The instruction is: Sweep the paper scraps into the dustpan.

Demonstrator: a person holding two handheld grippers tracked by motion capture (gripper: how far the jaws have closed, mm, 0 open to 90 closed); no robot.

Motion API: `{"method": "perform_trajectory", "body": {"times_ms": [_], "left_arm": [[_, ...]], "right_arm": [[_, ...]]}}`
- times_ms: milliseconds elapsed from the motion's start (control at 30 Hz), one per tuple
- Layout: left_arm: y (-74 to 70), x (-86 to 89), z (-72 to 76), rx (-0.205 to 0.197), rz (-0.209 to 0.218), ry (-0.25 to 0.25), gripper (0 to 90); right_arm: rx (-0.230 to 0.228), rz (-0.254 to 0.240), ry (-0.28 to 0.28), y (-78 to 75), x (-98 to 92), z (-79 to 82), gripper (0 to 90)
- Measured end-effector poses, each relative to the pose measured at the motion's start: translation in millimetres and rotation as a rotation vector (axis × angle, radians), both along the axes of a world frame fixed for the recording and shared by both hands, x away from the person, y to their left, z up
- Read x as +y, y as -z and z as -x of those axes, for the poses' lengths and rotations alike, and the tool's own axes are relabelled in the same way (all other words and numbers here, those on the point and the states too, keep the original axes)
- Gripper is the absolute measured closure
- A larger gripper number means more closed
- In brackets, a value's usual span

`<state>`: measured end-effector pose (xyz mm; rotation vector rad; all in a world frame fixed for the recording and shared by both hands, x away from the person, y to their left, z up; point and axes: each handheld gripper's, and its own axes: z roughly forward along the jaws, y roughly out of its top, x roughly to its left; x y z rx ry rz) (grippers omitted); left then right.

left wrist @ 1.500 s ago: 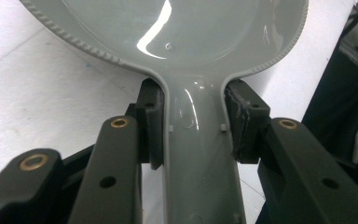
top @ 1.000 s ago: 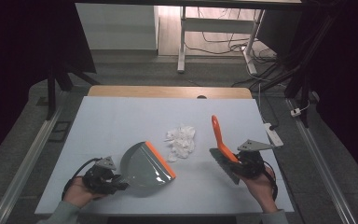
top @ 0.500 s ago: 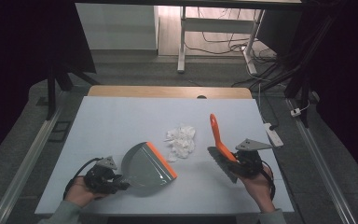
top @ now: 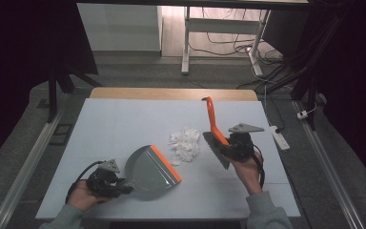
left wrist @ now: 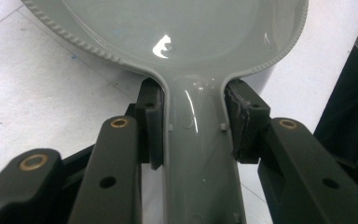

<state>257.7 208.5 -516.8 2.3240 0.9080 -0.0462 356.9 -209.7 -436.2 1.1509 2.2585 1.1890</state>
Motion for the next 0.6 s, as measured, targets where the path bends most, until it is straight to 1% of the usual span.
{"method": "perform_trajectory", "body": {"times_ms": [133, 167, 333, 367, 400, 467, 500, 567, 600], "left_arm": [[-0.4, -0.8, 0.8, -0.002, -0.001, -0.003, 61.5], [-0.4, -0.8, 0.7, -0.001, 0.000, -0.005, 61.5], [-0.4, -0.3, -0.2, 0.002, 0.000, -0.012, 61.5], [-0.3, -0.4, -0.2, 0.003, -0.001, -0.013, 61.5], [-0.4, -0.6, -0.1, 0.003, -0.001, -0.014, 61.5], [-0.5, -0.9, -0.2, 0.003, -0.002, -0.014, 61.5], [-0.5, -1.0, -0.2, 0.003, -0.002, -0.014, 61.5], [-0.5, -1.1, -0.1, 0.005, 0.000, -0.015, 61.5], [-0.5, -1.2, 0.0, 0.004, 0.000, -0.014, 61.5]], "right_arm": [[0.010, -0.041, 0.024, -0.9, 3.2, -13.9, 70.3], [0.010, -0.040, 0.028, -0.5, 4.6, -18.9, 70.3], [0.003, -0.029, 0.026, 0.0, 6.4, -25.8, 70.3], [-0.006, -0.015, 0.024, -0.8, 6.4, -29.3, 70.4], [-0.006, -0.015, 0.024, -0.8, 6.4, -29.3, 70.4], [-0.009, -0.021, 0.025, -0.9, 5.2, -35.9, 70.4], [-0.009, -0.021, 0.025, -0.9, 5.2, -35.9, 70.4], [-0.009, -0.012, 0.035, 1.2, 5.8, -41.0, 70.4], [-0.005, 0.000, 0.042, 4.4, 7.7, -46.5, 70.4]]}}
